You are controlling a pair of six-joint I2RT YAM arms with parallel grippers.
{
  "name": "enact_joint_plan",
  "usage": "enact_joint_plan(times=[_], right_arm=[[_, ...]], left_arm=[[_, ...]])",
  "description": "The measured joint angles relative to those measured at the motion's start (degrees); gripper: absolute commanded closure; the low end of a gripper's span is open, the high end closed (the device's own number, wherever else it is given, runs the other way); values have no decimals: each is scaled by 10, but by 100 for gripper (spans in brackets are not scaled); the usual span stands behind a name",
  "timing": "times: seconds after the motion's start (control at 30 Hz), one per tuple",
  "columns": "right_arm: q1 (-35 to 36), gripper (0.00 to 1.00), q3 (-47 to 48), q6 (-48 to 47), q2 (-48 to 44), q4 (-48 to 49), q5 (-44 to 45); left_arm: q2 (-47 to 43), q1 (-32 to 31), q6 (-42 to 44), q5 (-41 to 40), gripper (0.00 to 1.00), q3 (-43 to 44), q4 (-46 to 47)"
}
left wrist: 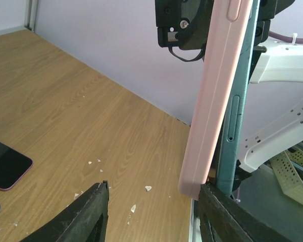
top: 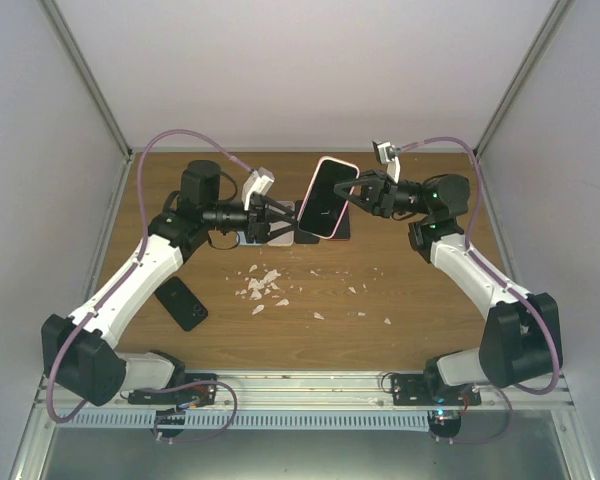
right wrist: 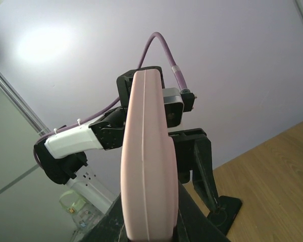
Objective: Take the phone out of the phone case
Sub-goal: Remove the phone case from the phone.
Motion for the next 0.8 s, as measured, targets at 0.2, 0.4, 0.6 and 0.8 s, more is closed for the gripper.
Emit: enact_joint_plan(times=[0.2,0.4,0.6,0.8], right_arm=[[4,100,-13,-2,0,3,11],[7,100,-20,-3,0,3,16],[14,99,-21,-17,0,-2,20],[36,100,-24,-21,0,-13,43]], left_arm=[[7,1,-4,15,52,2,-9],[14,4,-11,36,52,2,-13],[28,5,-14,46,54,22,-27],[41,2,-9,42,55,54,-27]])
